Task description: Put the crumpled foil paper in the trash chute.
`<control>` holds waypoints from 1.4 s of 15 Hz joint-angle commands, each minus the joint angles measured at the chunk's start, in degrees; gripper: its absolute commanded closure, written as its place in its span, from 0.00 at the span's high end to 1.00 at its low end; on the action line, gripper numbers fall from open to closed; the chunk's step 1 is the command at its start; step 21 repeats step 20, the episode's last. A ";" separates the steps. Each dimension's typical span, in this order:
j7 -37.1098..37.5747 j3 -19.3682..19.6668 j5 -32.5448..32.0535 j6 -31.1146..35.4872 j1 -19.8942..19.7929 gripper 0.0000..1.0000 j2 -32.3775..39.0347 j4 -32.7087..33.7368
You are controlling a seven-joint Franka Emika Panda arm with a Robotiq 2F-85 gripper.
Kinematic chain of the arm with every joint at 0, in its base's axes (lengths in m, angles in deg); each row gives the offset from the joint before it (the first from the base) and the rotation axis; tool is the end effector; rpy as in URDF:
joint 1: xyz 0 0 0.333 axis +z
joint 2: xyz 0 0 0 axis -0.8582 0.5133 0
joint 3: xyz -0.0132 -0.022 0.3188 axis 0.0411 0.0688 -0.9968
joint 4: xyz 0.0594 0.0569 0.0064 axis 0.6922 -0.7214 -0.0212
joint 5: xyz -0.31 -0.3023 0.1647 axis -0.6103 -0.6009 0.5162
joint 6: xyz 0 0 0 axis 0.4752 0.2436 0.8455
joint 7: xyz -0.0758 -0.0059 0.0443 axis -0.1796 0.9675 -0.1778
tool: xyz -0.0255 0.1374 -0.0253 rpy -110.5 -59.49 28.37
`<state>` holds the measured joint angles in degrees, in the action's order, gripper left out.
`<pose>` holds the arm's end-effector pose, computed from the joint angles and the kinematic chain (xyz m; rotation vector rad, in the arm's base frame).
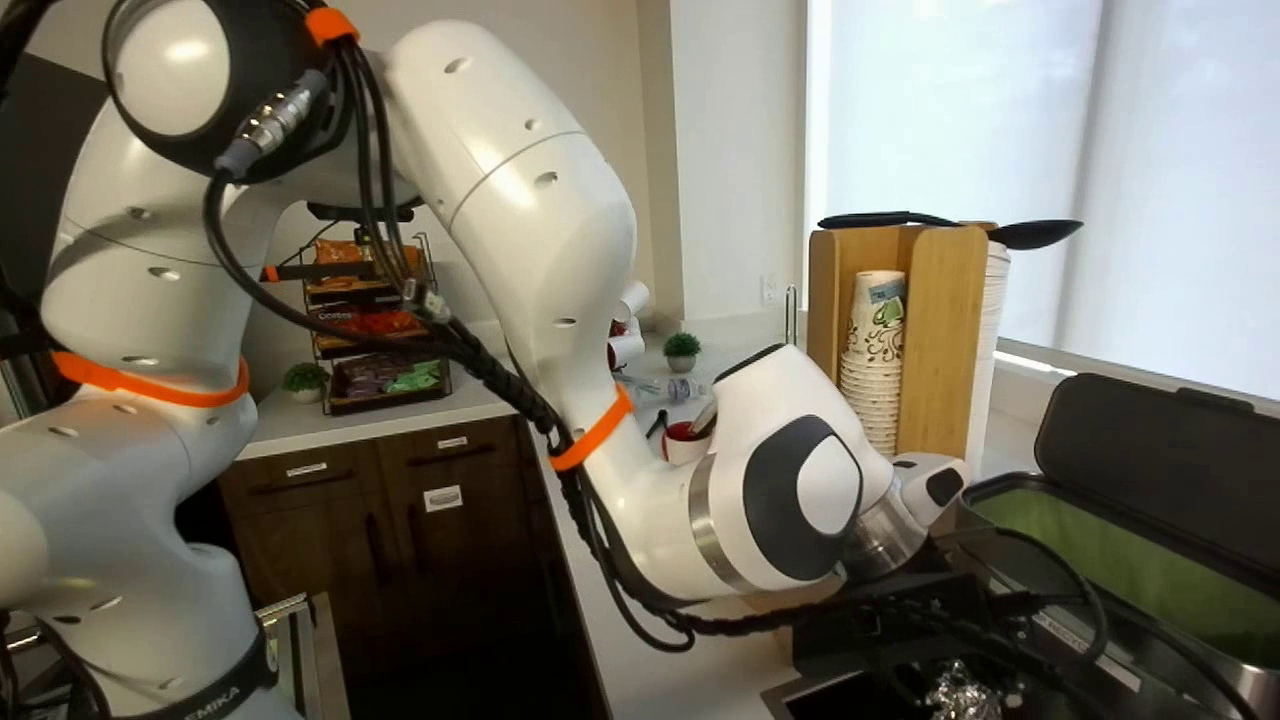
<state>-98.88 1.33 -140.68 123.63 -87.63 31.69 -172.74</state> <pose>0.5203 -0.4214 0.1633 2.4625 0.6134 0.2984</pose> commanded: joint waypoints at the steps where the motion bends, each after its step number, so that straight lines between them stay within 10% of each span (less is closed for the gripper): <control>1: -4.68 0.47 3.34 0.48 0.11 0.48 -0.03 -1.20; 8: -1.68 3.07 -0.01 -0.40 -0.17 0.99 -4.71 -9.46; 11: -4.68 3.04 4.50 -5.79 0.94 1.00 -12.24 -16.73; 15: -16.34 -8.97 16.09 -4.89 -7.37 1.00 -24.44 -30.16; 18: -22.75 -13.22 26.90 -2.82 -6.04 1.00 -33.56 -38.74; 21: -19.38 -7.60 24.20 -3.76 -0.50 1.00 -29.17 -34.20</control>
